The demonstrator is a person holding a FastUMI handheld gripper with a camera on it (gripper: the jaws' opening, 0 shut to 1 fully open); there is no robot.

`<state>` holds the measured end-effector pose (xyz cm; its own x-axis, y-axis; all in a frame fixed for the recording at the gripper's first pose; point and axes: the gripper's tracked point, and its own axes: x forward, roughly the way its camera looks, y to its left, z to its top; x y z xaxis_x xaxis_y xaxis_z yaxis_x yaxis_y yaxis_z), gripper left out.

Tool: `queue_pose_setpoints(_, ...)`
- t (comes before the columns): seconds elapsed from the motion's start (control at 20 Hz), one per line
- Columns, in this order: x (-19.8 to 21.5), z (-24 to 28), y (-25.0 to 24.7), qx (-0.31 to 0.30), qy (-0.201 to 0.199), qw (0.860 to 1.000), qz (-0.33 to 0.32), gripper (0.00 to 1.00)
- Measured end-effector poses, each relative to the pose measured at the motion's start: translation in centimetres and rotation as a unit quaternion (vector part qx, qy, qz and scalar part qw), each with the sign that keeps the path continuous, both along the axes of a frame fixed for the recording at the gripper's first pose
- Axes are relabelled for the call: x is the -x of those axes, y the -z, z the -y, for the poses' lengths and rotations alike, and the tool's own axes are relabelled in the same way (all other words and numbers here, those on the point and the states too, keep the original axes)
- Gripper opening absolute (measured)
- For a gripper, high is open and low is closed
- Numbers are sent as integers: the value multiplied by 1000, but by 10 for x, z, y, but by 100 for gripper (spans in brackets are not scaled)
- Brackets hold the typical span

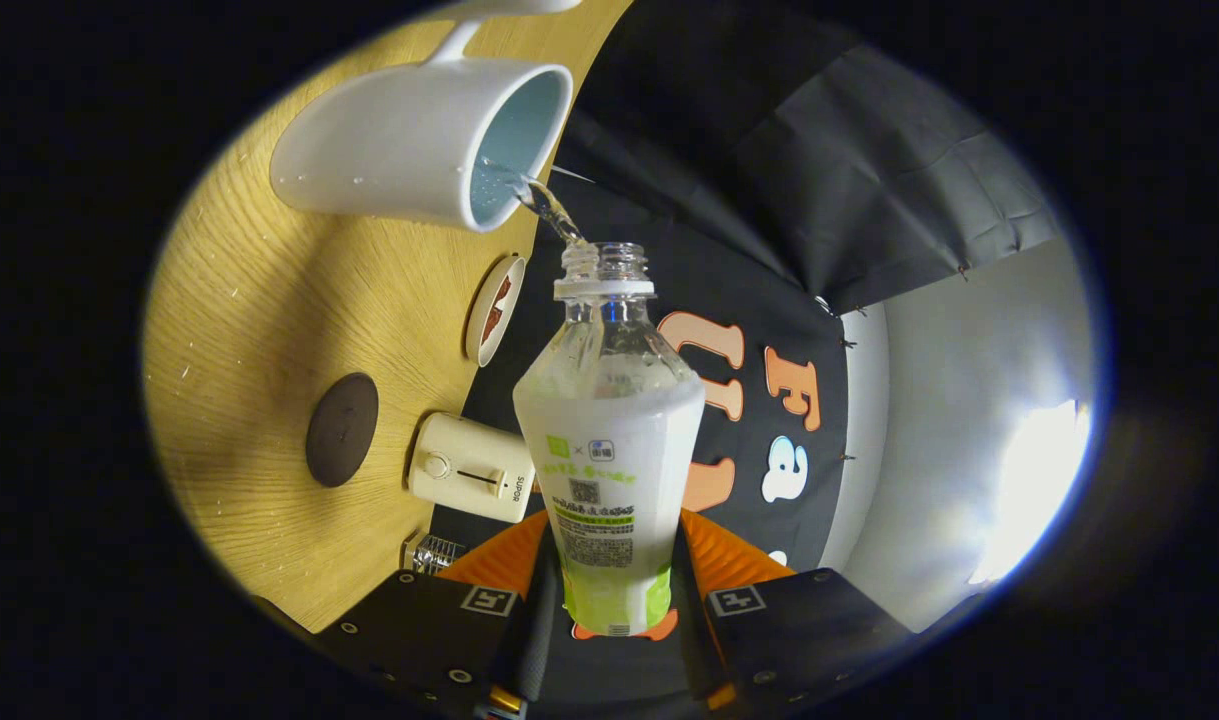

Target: Take the bottle from table, then pour the juice into the cup, finally place the bottle on the coaster

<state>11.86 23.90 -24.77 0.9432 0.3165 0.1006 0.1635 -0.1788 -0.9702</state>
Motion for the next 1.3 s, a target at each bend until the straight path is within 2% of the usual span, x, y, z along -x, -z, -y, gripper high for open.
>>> queue_pose_setpoints(1.3, 3, -21, -20, 97, -76, 991, 52, 54)
